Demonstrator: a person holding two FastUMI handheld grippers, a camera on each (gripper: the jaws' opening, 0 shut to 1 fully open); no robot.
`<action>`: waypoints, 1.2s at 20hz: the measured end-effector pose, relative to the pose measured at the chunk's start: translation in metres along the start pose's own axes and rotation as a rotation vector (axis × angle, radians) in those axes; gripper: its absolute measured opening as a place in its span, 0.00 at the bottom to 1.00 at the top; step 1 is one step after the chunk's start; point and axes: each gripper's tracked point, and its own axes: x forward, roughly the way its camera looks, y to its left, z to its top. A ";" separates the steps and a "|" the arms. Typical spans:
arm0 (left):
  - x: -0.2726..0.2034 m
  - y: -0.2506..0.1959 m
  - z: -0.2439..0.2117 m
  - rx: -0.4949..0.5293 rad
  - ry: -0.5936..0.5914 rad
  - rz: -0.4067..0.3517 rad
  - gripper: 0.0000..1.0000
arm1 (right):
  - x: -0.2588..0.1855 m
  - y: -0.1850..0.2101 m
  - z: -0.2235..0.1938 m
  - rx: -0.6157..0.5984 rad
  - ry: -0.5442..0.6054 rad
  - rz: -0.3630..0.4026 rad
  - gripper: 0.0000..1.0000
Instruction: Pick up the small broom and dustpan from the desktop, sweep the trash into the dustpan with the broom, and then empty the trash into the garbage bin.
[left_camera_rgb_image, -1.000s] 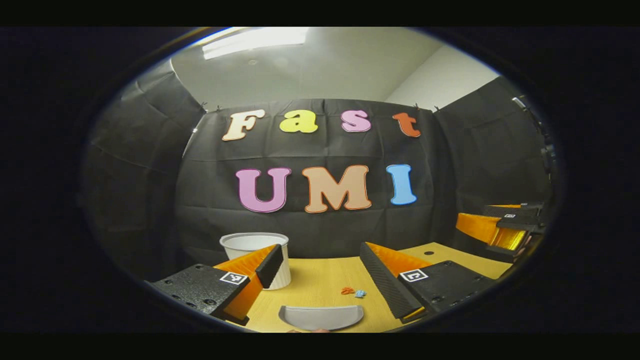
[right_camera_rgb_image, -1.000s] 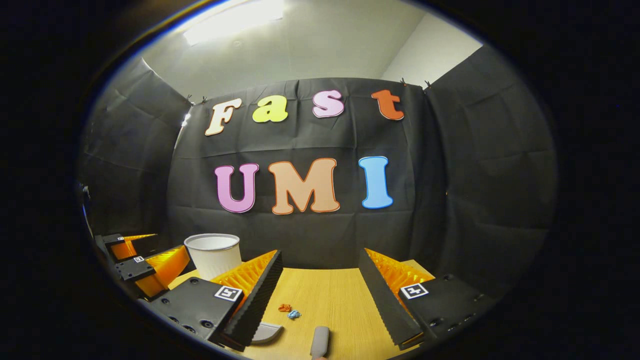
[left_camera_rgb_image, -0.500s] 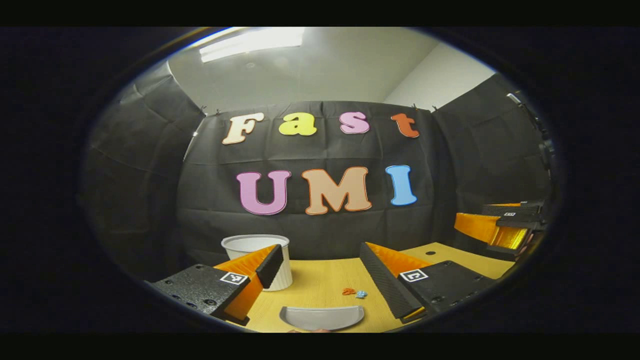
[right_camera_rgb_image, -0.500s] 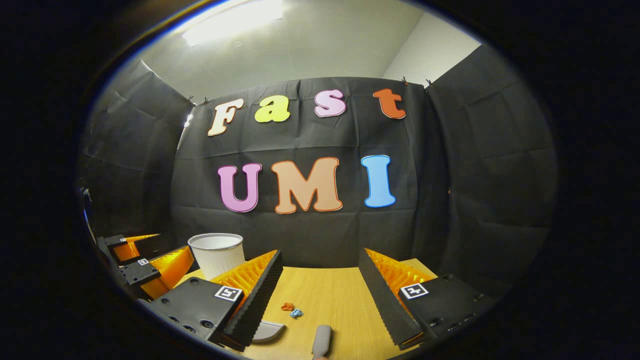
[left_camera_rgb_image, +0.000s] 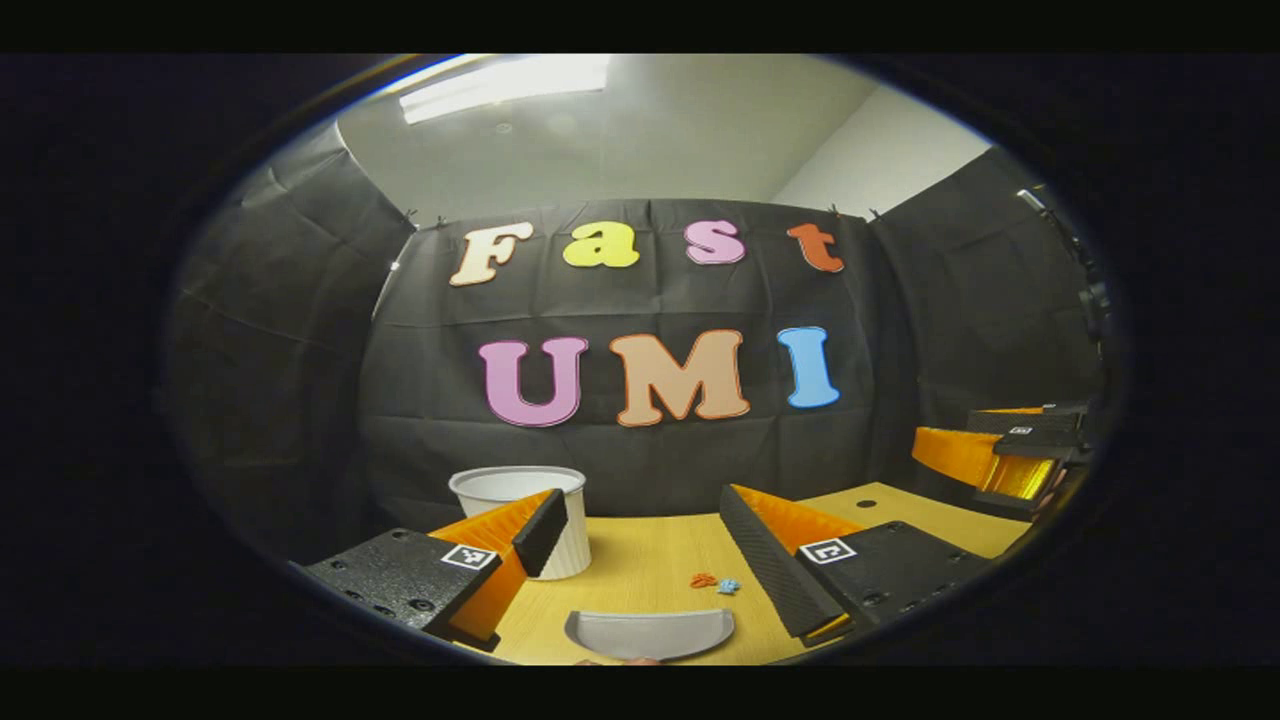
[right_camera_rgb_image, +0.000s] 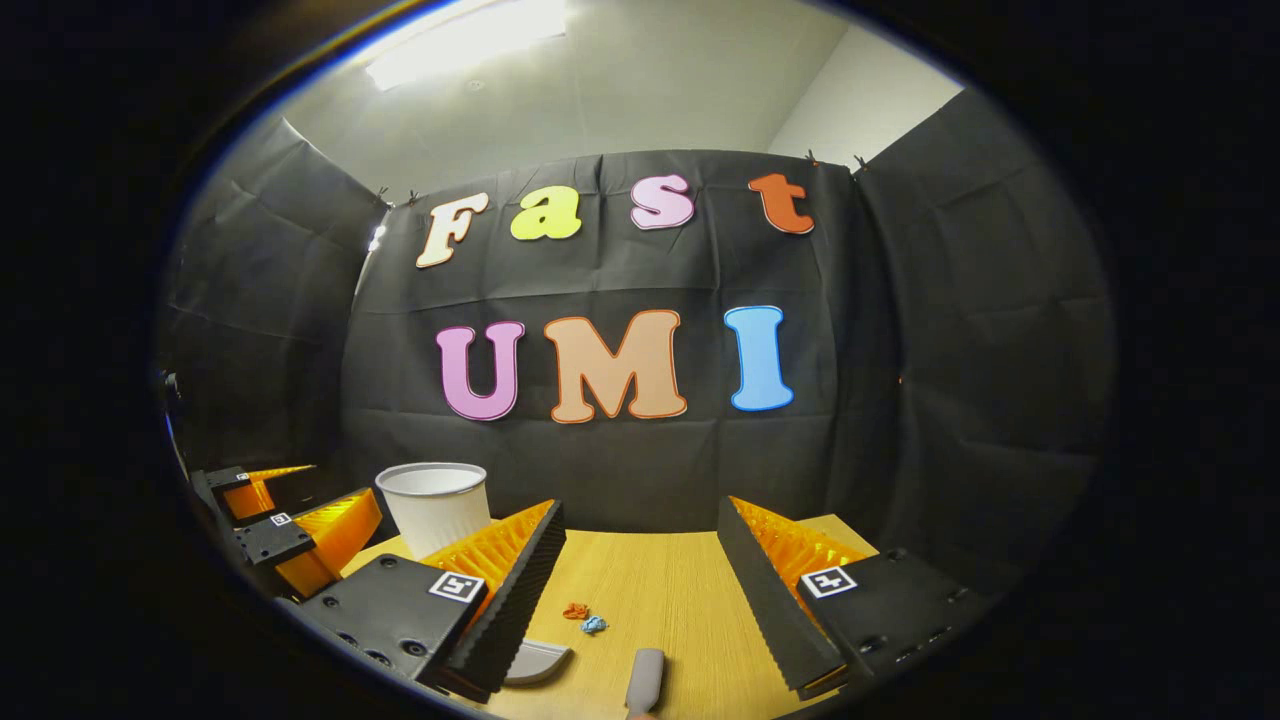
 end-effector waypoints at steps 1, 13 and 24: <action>0.001 0.001 -0.001 0.000 0.004 0.000 0.94 | 0.000 0.000 -0.002 0.000 0.004 -0.002 0.98; 0.006 0.013 -0.064 -0.018 0.202 0.002 0.94 | 0.016 0.002 -0.061 -0.006 0.204 -0.010 0.99; -0.038 0.010 -0.221 -0.002 0.668 -0.010 0.95 | 0.008 -0.004 -0.229 -0.143 0.700 -0.007 0.96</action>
